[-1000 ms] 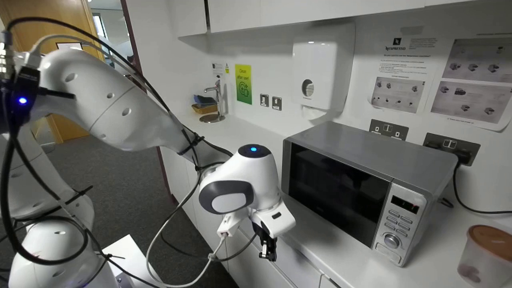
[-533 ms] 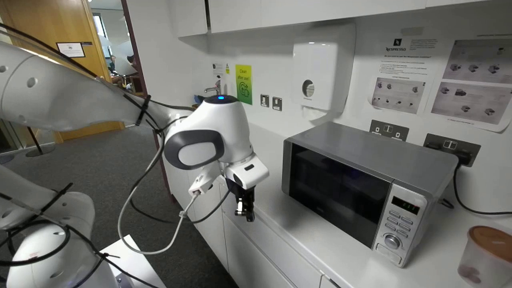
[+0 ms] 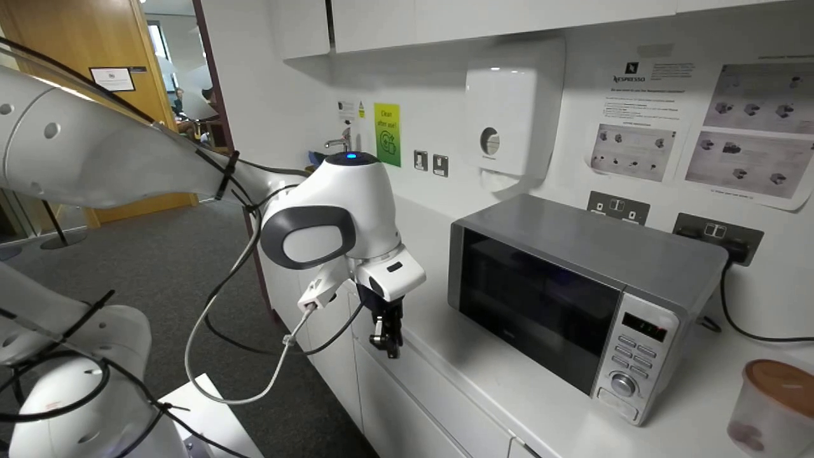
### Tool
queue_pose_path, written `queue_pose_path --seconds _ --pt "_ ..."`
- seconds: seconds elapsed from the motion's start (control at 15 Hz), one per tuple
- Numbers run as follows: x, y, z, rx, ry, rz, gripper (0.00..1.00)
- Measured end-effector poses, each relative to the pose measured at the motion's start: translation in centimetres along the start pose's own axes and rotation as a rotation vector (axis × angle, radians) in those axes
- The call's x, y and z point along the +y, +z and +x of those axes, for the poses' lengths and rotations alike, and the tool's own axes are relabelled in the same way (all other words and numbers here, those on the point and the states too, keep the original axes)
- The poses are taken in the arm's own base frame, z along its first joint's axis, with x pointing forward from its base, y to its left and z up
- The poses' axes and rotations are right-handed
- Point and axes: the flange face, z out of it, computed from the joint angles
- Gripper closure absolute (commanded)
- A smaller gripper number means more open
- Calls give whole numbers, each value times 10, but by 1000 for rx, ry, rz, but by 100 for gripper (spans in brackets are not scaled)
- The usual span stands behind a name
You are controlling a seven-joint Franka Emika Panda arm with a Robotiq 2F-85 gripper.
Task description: Press a button on the microwave
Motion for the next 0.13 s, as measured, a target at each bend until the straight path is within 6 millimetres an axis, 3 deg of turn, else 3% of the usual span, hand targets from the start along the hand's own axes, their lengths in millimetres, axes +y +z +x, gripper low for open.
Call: queue_pose_path --seconds 0.13 --pt "0 0 0 0 0 0 75"
